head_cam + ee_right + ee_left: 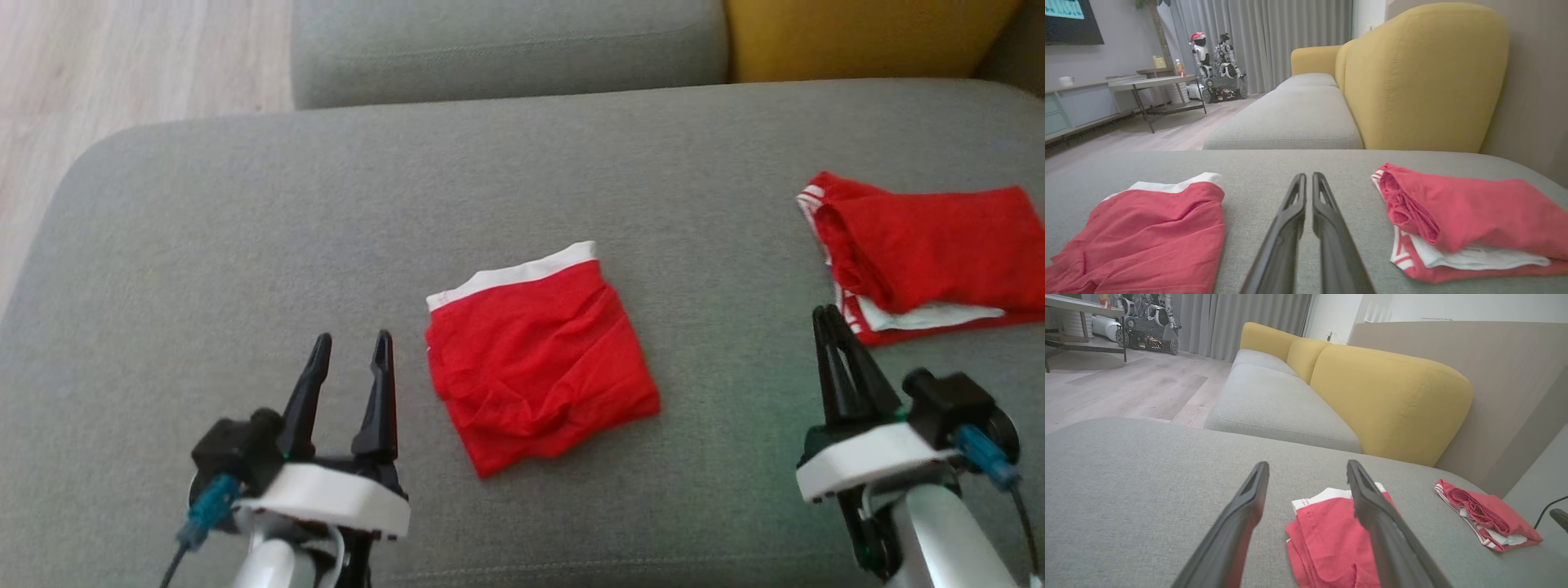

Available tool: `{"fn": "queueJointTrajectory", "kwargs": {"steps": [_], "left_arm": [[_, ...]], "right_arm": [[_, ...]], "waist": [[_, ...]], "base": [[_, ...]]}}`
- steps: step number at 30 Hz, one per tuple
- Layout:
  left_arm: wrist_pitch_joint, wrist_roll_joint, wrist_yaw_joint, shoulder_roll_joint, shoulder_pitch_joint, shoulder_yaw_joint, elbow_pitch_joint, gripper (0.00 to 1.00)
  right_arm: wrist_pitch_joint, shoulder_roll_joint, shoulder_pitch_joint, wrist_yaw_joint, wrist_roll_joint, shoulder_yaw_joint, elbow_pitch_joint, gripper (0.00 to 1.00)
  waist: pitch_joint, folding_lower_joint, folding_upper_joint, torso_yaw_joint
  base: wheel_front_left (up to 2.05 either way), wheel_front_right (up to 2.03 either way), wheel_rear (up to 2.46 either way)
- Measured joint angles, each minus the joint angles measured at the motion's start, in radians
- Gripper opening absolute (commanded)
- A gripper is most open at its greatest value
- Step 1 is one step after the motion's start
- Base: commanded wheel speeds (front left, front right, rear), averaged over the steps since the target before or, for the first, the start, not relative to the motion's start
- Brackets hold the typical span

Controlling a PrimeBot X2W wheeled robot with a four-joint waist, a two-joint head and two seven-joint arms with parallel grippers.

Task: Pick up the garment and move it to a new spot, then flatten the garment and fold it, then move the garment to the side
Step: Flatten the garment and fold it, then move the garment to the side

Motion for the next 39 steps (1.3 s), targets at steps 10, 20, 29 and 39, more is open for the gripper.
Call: {"fn": "queueJointTrajectory", "kwargs": {"steps": [10,20,29,39], "left_arm": [[0.0,0.045,0.002,0.001,0.058,-0.002,0.011,1.0],[0.0,0.051,0.012,0.001,0.058,0.0,0.01,1.0],[0.0,0.051,0.011,0.001,0.052,-0.015,0.011,1.0],[0.0,0.051,0.01,0.001,-0.001,-0.045,0.019,1.0]], "right_arm": [[0.0,0.033,0.075,0.0,-0.041,-0.053,-0.077,1.0],[0.0,0.051,0.081,0.0,-0.054,-0.056,-0.08,1.0],[0.006,0.05,0.075,0.0,-0.047,-0.017,-0.046,1.0],[0.087,0.042,-0.092,0.0,0.078,0.129,0.111,1.0]], "waist": [[-0.014,0.0,0.0,-0.016],[-0.016,0.0,0.0,-0.01],[0.017,0.0,0.0,0.014],[0.096,0.0,0.0,0.082]], "base": [[0.0,0.0,0.0],[0.0,0.0,0.0],[0.0,0.0,0.0],[0.0,0.0,0.0]]}}
